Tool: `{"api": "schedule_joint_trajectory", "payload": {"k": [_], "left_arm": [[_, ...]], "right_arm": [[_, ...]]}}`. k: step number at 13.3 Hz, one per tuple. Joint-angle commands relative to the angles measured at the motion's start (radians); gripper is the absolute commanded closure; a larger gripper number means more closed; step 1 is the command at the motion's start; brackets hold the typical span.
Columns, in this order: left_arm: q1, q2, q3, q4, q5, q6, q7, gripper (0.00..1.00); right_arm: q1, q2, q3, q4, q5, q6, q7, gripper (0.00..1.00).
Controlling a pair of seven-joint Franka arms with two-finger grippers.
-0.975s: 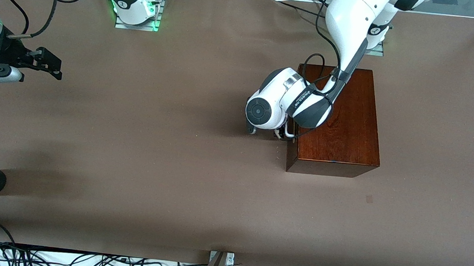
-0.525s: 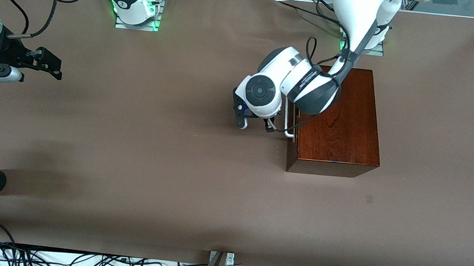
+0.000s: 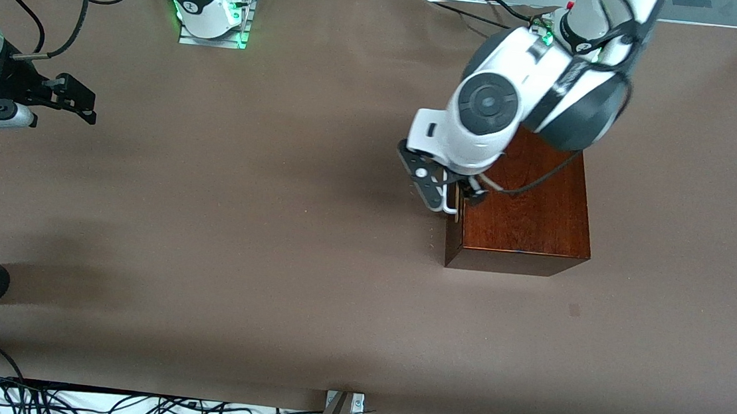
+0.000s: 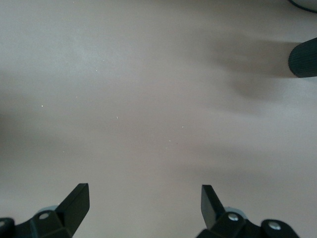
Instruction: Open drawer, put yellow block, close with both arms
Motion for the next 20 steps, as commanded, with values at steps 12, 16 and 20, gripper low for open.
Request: {"api": "schedule_joint_trajectory", "payload": {"k": [12,16,20], "left_arm": [[0.476,-0.501,-0.020,-0.430,0.030,0.082,-0.443,0.00],[0.527,-0.524,-0.069,-0.439,0.030,0.087,-0.430,0.00],[0.527,-0.506,-0.068,-0.428,0.030,0.080,-0.435,0.00]], "right_arm": [[-0.003,0.006,0.000,0.018,0.004,-0.011,-0.009,0.00],[-0.003,0.006,0.000,0.018,0.004,-0.011,-0.009,0.00],[-0.003,0.006,0.000,0.018,0.004,-0.011,-0.009,0.00]]}}
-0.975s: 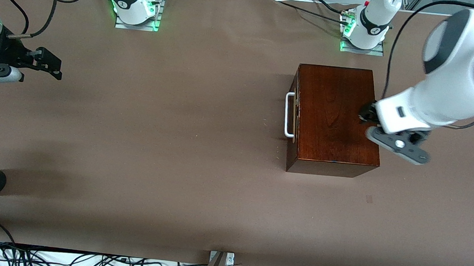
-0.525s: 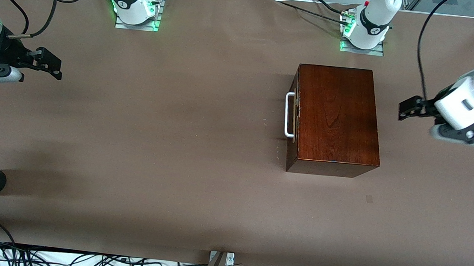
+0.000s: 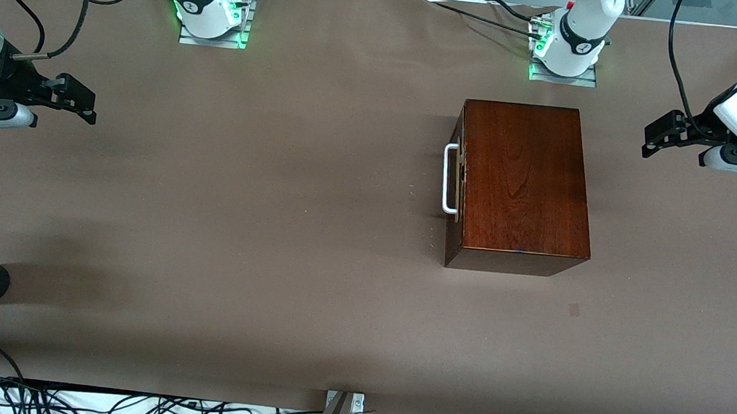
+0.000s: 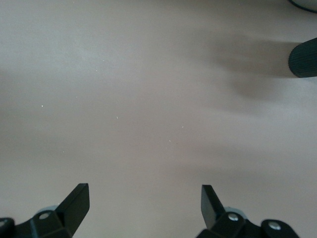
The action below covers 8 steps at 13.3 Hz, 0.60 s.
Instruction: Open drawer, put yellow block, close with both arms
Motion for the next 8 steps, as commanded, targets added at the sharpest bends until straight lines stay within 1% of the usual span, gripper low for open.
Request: {"api": "schedule_joint_trajectory", "payload": {"k": [1,5,8], "left_arm": [[0.013,0.011,-0.012,0.007,0.017,0.011,-0.008,0.00],[0.011,0.018,-0.017,0.017,0.020,-0.018,-0.008,0.00],[0.002,0.046,-0.020,0.072,0.020,-0.076,-0.012,0.00]], "right_arm": [[-0.003,0.006,0.000,0.017,0.004,-0.013,-0.009,0.00],[-0.003,0.006,0.000,0.017,0.004,-0.013,-0.009,0.00],[-0.003,0.006,-0.002,0.017,0.004,-0.013,-0.009,0.00]]}}
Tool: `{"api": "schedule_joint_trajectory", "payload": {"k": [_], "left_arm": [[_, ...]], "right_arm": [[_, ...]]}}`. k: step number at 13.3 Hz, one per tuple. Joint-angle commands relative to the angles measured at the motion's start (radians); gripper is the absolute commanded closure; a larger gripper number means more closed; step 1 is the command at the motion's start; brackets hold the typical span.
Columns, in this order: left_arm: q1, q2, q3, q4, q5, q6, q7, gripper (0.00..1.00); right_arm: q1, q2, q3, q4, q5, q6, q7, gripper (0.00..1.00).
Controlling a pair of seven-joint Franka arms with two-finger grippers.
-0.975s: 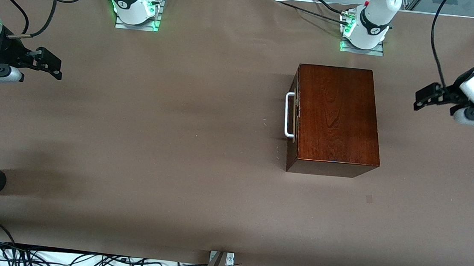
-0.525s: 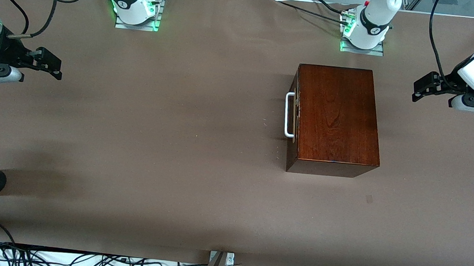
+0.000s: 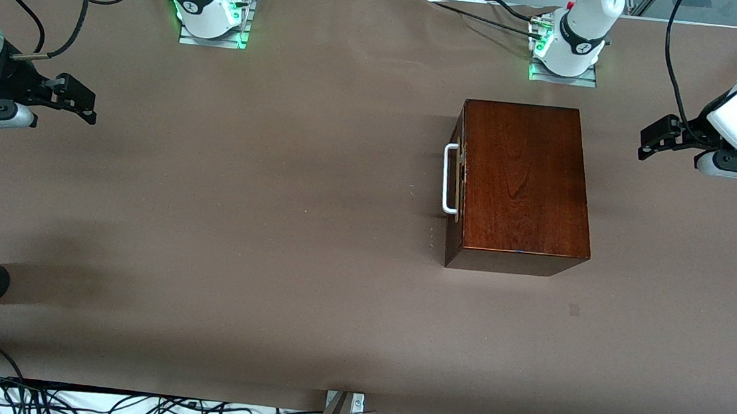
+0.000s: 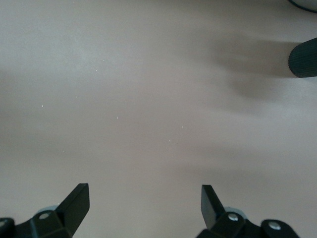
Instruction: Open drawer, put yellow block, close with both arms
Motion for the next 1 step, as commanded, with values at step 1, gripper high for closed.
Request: {"api": "schedule_joint_trajectory", "payload": {"k": [1], "left_arm": [[0.002,0.034,-0.013,0.061,0.020,-0.048,-0.011,0.00]], "right_arm": [[-0.003,0.007,0.000,0.017,0.004,-0.006,-0.009,0.00]]}}
